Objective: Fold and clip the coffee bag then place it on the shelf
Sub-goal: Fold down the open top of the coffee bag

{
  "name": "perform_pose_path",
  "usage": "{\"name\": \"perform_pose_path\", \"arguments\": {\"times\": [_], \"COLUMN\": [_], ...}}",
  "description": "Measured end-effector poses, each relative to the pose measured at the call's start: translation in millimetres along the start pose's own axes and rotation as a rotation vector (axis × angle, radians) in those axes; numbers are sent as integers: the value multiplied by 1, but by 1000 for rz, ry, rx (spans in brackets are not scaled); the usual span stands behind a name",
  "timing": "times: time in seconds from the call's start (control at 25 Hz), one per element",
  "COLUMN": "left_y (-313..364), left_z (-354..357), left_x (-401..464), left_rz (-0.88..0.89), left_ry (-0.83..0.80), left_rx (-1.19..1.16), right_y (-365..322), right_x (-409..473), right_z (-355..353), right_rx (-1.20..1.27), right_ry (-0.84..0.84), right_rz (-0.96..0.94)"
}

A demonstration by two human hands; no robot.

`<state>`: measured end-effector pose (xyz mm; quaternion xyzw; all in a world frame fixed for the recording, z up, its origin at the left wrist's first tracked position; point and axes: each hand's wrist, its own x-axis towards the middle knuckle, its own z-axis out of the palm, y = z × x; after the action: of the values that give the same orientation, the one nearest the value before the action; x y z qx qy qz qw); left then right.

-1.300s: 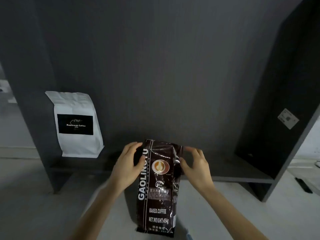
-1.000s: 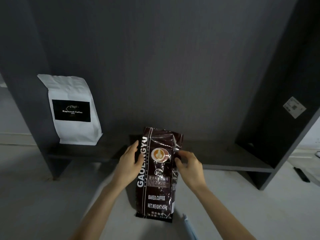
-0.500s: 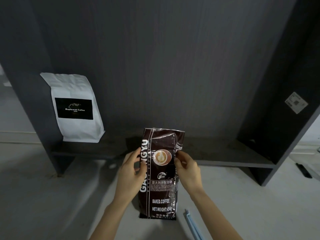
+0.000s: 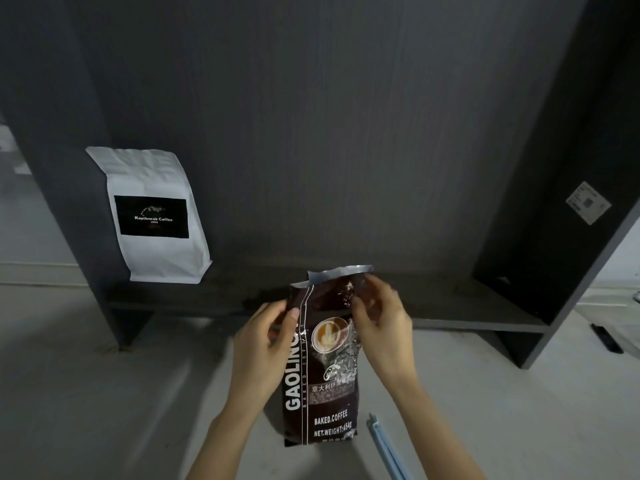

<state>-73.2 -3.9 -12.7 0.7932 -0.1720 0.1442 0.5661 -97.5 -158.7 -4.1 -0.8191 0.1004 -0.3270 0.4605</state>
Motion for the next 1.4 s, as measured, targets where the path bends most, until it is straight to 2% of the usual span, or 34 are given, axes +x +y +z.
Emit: {"name": "perform_pose_path", "arguments": {"times": [0.12,0.28,0.56,0.8,0.88,1.04,1.28,1.4], "left_y": [1,-1,2,7,5,2,0,0], "left_z": [0,-2,-6,-4,-4,-2,3,6], "left_x": [-3,-4,-4,-2,-2,-3,-4,-4], "left_rz": [-22,-47,-82,-91,-104,-123,-125,-117], "left_ry": [4,-4,8,17,14,8,53,50], "left_rx": [-16,-21,-26,-29,-50,-76,-106,-119], "right_y": [-6,-9,-9,-14,-12,0,14,16], "right_x": [8,14,23,34,31,14,-13,-21], "right_z": [-12,-16,-31,-47,-46,-35,-20,-15], "right_rx": [-31,-99,-127,-60,6,111,324,276], "right_ry": [45,-90,-203,-441,-426,-293,-89,-63], "right_rz": [-73,-76,-84,-5,17,48,192,199]}}
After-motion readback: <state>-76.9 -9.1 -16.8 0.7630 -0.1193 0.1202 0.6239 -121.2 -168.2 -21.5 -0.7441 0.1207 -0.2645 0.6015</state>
